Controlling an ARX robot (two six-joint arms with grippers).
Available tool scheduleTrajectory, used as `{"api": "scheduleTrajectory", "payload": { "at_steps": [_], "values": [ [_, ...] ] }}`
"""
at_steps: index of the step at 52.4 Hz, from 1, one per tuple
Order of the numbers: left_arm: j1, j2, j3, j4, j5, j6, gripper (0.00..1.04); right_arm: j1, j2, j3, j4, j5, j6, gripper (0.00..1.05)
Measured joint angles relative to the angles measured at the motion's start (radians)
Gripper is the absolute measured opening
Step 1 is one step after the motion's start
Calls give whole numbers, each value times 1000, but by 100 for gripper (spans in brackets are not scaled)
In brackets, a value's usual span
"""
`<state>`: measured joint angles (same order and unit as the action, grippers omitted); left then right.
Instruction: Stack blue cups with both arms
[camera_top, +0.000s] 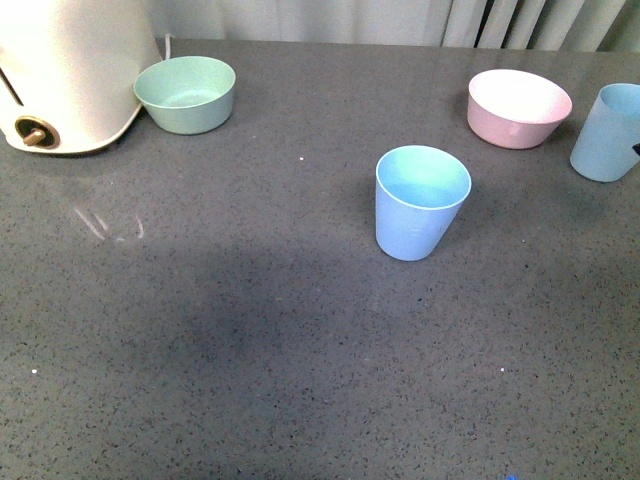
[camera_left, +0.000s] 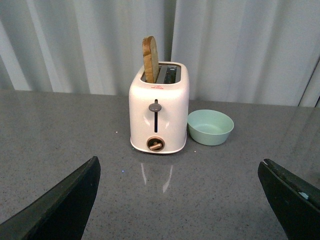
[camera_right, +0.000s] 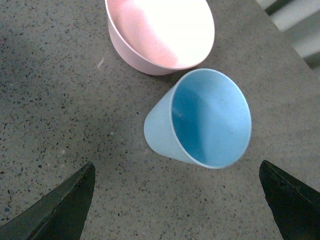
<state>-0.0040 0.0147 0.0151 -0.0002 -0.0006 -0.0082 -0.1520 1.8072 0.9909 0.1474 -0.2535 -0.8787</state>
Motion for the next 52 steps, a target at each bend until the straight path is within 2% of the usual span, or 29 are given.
{"api": "scheduleTrajectory", "payload": {
  "at_steps": [18, 32, 43, 52],
  "values": [
    [0, 0, 0, 0, 0, 0, 96, 39, 172, 191, -114, 14, -23, 96],
    [0, 0, 0, 0, 0, 0, 96, 52, 225, 258, -161, 14, -4, 95],
    [0, 0, 0, 0, 0, 0, 96, 53, 238, 267, -176, 17, -3, 55],
    [0, 0, 0, 0, 0, 0, 96, 53, 238, 267, -179, 17, 3, 33]
  ]
}}
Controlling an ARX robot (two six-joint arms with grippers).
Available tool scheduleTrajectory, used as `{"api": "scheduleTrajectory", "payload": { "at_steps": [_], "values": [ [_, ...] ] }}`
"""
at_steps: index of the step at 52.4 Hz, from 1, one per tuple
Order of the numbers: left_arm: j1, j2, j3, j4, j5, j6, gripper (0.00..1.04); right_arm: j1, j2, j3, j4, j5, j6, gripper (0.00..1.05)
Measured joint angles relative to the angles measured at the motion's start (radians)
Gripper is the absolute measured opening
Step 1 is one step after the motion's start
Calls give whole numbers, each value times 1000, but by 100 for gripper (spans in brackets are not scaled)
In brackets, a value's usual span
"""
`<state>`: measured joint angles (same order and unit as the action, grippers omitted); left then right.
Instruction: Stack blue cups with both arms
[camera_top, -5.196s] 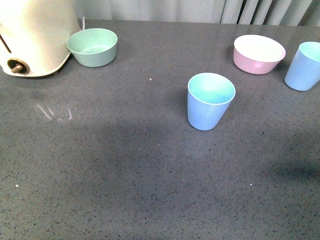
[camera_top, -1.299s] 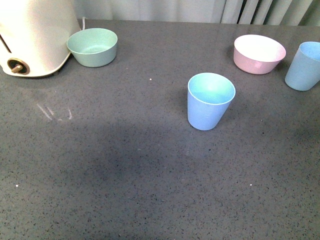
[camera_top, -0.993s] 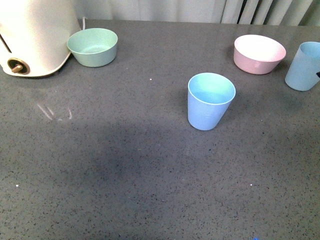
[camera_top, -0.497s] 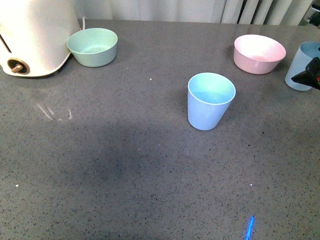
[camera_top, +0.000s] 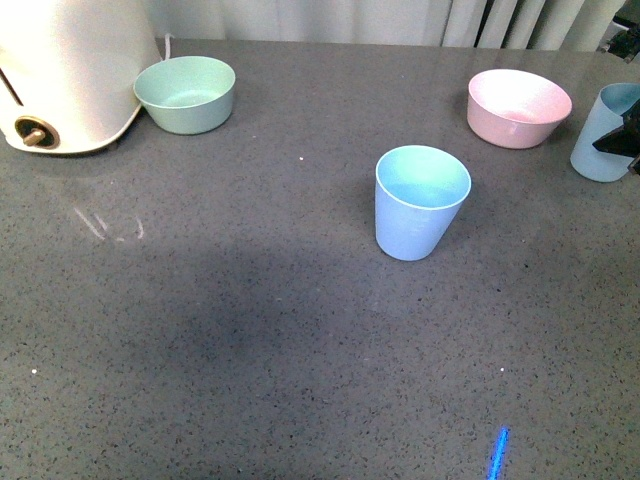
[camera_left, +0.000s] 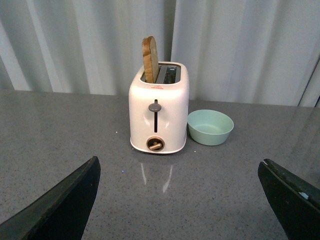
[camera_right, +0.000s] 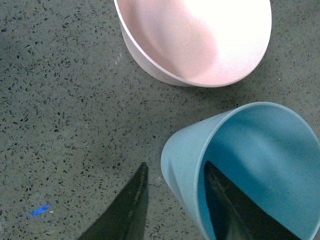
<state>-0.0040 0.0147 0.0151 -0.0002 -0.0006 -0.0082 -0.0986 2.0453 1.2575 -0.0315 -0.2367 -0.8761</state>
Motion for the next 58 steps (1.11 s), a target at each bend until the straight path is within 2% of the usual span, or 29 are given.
{"api": "scheduleTrajectory", "payload": {
  "at_steps": [13, 26, 36, 42, 46, 52, 58],
  "values": [
    [0, 0, 0, 0, 0, 0, 96, -10, 0, -2, -3, -7, 3, 1],
    [0, 0, 0, 0, 0, 0, 96, -46, -108, -91, -68, -92, -40, 2],
    [0, 0, 0, 0, 0, 0, 96, -29, -316, -179, -201, -242, -109, 2],
    [0, 0, 0, 0, 0, 0, 96, 19, -402, -197, -239, -305, -108, 2],
    [0, 0, 0, 0, 0, 0, 96, 90, -457, -206, -247, -333, -101, 2],
    [0, 0, 0, 0, 0, 0, 96, 195, -475, -207, -239, -332, -80, 2],
    [0, 0, 0, 0, 0, 0, 96, 259, -470, -212, -231, -298, -81, 2]
  ]
}}
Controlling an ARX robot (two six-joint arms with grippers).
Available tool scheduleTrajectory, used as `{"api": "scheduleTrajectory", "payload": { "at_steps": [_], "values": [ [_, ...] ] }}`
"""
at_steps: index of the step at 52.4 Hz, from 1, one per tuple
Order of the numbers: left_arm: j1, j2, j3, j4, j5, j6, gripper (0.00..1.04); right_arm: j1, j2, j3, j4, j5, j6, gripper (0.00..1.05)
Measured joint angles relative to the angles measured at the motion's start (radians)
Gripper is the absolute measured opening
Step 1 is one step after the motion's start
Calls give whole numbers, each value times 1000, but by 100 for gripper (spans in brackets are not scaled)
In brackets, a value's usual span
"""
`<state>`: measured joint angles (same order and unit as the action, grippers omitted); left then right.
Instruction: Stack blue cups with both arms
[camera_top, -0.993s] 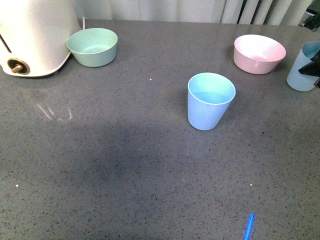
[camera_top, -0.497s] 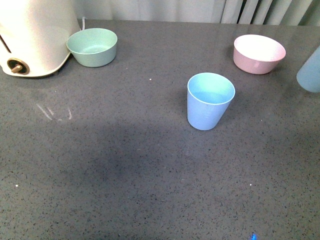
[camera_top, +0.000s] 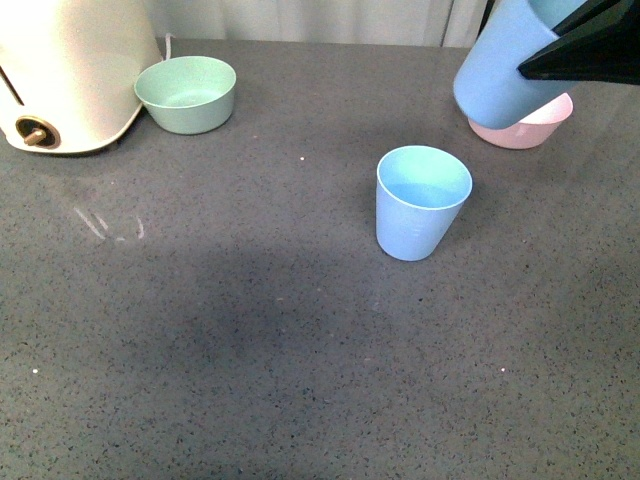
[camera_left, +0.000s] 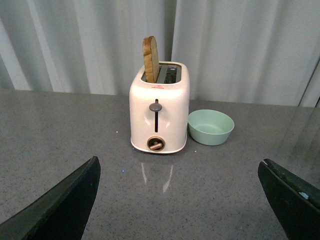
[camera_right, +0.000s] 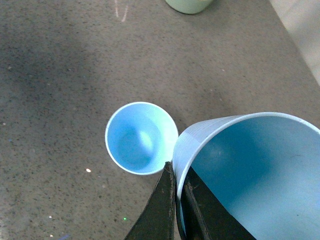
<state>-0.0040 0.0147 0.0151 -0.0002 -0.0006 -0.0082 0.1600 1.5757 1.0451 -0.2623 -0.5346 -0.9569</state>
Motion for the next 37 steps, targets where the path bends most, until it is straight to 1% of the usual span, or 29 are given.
{"api": "scheduleTrajectory", "payload": {
  "at_steps": [21, 37],
  "values": [
    [0, 0, 0, 0, 0, 0, 96, 116, 32, -33, 5, 34, 3, 2],
    [0, 0, 0, 0, 0, 0, 96, 144, 96, -45, 31, 72, 18, 2]
  ]
}}
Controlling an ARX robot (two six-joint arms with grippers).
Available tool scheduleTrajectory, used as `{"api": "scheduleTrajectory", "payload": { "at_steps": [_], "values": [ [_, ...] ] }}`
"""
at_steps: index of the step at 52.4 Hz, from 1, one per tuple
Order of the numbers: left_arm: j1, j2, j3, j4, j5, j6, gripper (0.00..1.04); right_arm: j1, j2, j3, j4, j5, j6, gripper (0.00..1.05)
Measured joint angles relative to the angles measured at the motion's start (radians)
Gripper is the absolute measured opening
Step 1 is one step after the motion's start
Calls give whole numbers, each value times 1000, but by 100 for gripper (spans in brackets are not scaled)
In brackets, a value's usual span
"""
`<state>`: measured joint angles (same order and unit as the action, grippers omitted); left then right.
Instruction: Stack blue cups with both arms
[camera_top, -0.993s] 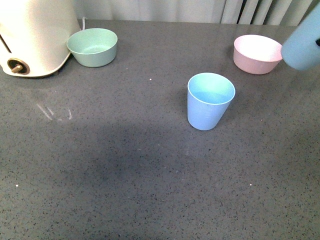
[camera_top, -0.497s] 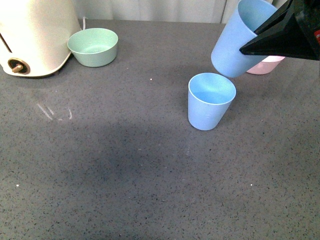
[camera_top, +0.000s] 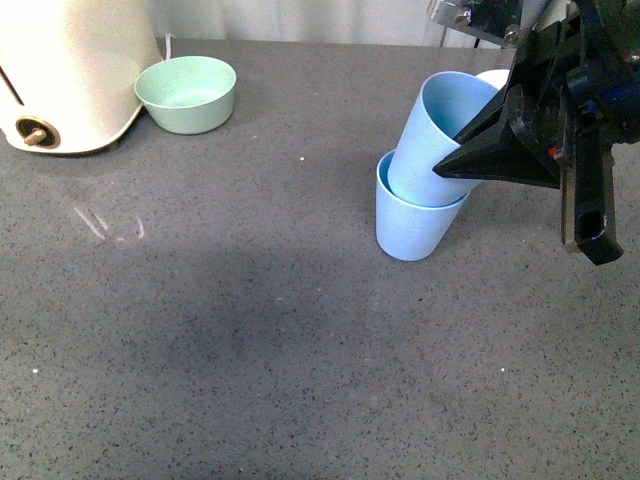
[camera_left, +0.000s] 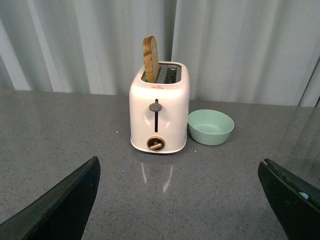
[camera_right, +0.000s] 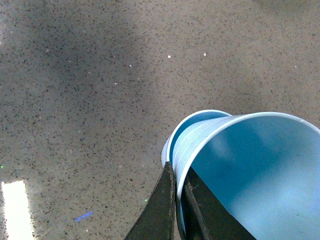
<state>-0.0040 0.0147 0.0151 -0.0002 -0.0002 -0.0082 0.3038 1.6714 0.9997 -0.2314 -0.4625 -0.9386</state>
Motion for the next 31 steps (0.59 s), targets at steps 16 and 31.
{"api": "scheduleTrajectory", "payload": {
  "at_steps": [16, 31],
  "values": [
    [0, 0, 0, 0, 0, 0, 96, 0, 16, -1, 26, 17, 10, 22],
    [0, 0, 0, 0, 0, 0, 96, -21, -51, -19, 96, -2, 79, 69]
  ]
}}
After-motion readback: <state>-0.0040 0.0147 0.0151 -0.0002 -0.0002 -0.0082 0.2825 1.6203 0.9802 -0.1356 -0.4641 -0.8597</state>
